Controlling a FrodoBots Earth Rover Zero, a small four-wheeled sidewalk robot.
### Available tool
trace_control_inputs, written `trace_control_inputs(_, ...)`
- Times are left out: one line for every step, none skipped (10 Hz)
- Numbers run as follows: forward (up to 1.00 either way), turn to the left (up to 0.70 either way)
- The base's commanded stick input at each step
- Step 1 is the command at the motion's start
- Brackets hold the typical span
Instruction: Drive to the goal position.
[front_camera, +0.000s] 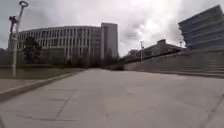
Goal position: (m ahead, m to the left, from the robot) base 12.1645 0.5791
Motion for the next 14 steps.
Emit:
trace_control_inputs(1.00, 0.00)
trace_control_inputs(1.00, 0.00)
trace_control_inputs(1.00, 0.02)
trace_control_inputs(1.00, 0.03)
trace_control_inputs(1.00, 0.03)
trace_control_inputs(1.00, 0.03)
trace_control_inputs(1.00, 0.03)
trace_control_inputs(1.00, 0.27)
trace_control_inputs(1.00, 0.40)
trace_control_inputs(1.00, 0.40)
trace_control_inputs(1.00, 0.33)
trace_control_inputs(1.00, 0.09)
trace_control_inputs(1.00, 0.01)
trace_control_inputs(1.00, 0.00)
